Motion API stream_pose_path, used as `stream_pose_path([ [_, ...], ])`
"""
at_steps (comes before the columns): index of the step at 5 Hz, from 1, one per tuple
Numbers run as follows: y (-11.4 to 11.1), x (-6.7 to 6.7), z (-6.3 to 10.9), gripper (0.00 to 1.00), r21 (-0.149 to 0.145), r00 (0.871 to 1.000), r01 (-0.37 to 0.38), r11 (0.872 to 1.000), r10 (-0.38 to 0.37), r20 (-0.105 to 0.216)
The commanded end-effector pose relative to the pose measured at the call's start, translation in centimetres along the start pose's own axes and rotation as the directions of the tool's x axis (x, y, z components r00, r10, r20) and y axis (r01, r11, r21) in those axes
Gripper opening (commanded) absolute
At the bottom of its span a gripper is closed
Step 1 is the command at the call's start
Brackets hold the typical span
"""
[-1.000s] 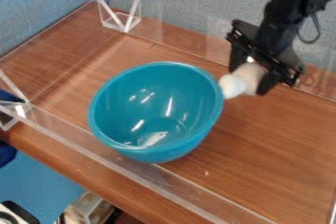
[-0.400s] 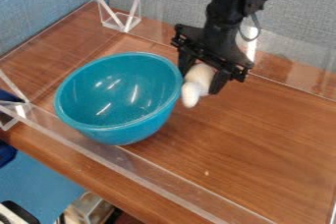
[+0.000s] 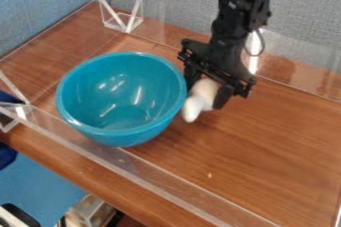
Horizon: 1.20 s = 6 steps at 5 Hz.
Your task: Put the mushroom in the blue bowl
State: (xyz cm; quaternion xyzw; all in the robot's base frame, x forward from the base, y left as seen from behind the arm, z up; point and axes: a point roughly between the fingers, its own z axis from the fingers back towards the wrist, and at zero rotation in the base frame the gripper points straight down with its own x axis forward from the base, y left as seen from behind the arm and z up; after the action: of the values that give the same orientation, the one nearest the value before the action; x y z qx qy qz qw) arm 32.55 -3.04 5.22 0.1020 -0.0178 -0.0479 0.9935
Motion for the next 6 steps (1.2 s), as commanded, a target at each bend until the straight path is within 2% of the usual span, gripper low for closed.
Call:
stream_pose_path([
  [1,0.0,1.3,0.9,0.00,-0.018,0.999,0.005,1.000,-0.004,0.051],
  [3,-1.5,1.8,0.6,0.00,-0.045,0.996,0.071,0.996,-0.069,0.052],
  [5,-2.3,1.4,1.4,0.00,-0.073,0.981,0.186,0.980,-0.181,0.070],
  [6,-2.2,1.3,1.1,0.00,-0.086,0.990,0.134,0.987,-0.129,0.057],
])
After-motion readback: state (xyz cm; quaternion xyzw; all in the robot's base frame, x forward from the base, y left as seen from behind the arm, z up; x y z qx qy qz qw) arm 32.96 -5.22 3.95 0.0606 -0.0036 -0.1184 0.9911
